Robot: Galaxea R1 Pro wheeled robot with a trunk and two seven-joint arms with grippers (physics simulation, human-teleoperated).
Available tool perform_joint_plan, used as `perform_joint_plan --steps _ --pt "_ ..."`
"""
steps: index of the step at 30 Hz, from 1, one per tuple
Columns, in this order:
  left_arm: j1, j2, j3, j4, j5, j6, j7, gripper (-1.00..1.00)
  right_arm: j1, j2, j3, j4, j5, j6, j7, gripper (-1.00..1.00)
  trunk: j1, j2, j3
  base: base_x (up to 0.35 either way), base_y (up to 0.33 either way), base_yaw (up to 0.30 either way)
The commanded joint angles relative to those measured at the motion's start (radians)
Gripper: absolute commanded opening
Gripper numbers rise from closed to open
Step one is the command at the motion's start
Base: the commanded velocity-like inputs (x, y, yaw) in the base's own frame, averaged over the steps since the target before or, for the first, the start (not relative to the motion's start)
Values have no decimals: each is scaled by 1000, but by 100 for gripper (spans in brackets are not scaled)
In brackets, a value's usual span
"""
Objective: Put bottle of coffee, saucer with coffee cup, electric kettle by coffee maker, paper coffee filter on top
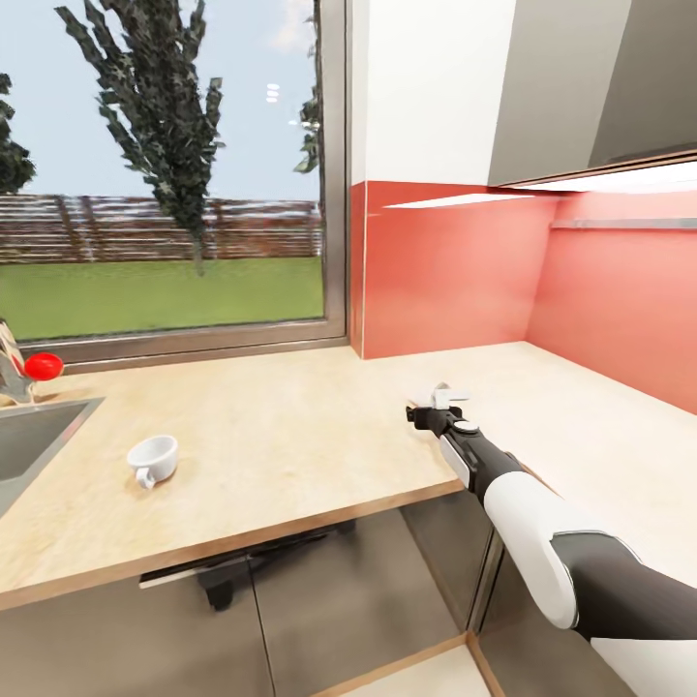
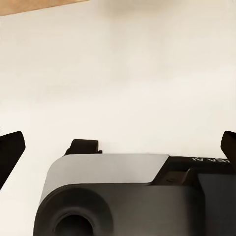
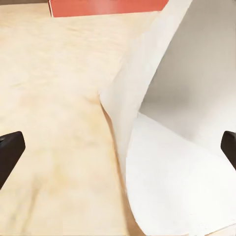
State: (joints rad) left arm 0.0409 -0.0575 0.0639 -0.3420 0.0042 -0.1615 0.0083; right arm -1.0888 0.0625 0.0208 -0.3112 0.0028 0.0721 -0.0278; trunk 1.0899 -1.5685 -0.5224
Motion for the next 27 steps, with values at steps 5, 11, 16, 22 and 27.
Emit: perform_joint_plan --steps 5,11,16,22,27 --pt "0 -1 5 -2 0 -1 -1 100 0 -1 2 -2 0 6 -3 100 0 0 -1 49 39 0" --pt "0 -1 5 -2 0 -1 -1 100 0 -1 2 -2 0 8 -3 100 0 0 -1 5 4 0" --pt "0 -1 5 -2 0 -1 -1 100 0 -1 2 -2 0 8 -3 100 0 0 -1 0 0 0" --pt "0 -1 5 -2 0 -1 -1 100 0 -1 2 -2 0 7 -3 100 0 0 -1 28 0 0" --pt "0 -1 5 -2 0 -1 -1 100 0 -1 2 -2 0 6 -3 100 0 0 -1 15 0 0"
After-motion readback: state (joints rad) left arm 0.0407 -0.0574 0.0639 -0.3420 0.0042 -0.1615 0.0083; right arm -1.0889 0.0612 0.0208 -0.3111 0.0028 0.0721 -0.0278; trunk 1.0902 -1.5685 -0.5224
